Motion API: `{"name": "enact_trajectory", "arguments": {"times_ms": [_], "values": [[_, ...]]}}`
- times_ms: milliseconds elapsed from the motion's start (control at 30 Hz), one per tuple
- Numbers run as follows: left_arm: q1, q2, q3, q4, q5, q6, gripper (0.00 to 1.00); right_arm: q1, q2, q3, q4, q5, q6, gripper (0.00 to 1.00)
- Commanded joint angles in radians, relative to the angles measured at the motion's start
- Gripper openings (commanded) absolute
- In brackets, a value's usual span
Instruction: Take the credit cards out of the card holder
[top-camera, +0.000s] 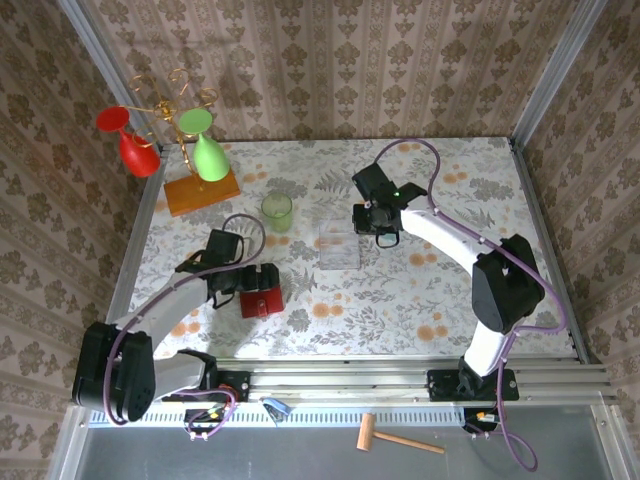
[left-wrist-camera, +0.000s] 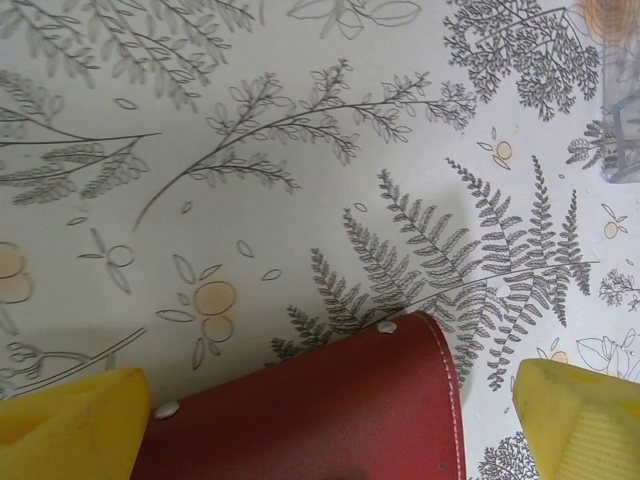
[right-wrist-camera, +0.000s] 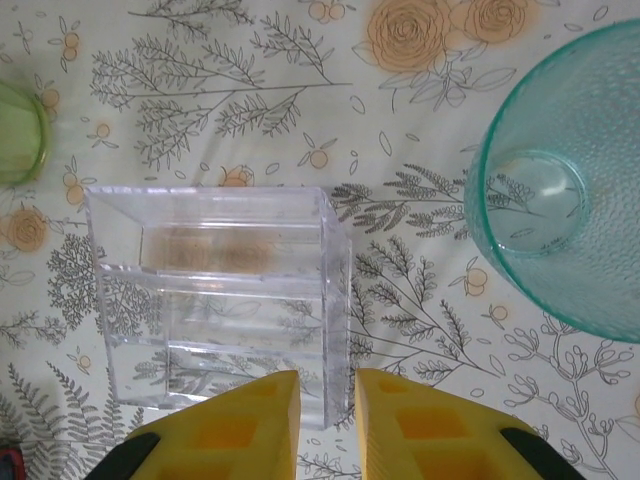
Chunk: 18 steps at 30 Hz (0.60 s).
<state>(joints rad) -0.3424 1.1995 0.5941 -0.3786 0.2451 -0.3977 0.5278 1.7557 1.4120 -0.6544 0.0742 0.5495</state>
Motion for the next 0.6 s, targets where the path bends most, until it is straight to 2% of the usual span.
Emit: {"name": "enact_trajectory", "arguments": {"times_ms": [0,233,400,567], "values": [[-0.019,0.02,-0.01,0.048,0.029,0.0,0.95,-0.005,-0.044,-0.025,0.016,-0.015,-0.001,0.21],[-0.064,0.053,0.003,0.042,0.045,-0.005,0.95,-0.004,-0.063,-0.056,0.03,-0.021,0.0,0.22],[-0.107,0.06,0.008,-0.023,0.011,-0.03,0.95,-0.005,-0.077,-0.079,0.042,-0.038,0.003,0.22],[-0.21,0.034,0.02,-0.115,-0.05,-0.062,0.95,-0.005,-0.087,-0.099,0.054,-0.055,0.006,0.23]]}}
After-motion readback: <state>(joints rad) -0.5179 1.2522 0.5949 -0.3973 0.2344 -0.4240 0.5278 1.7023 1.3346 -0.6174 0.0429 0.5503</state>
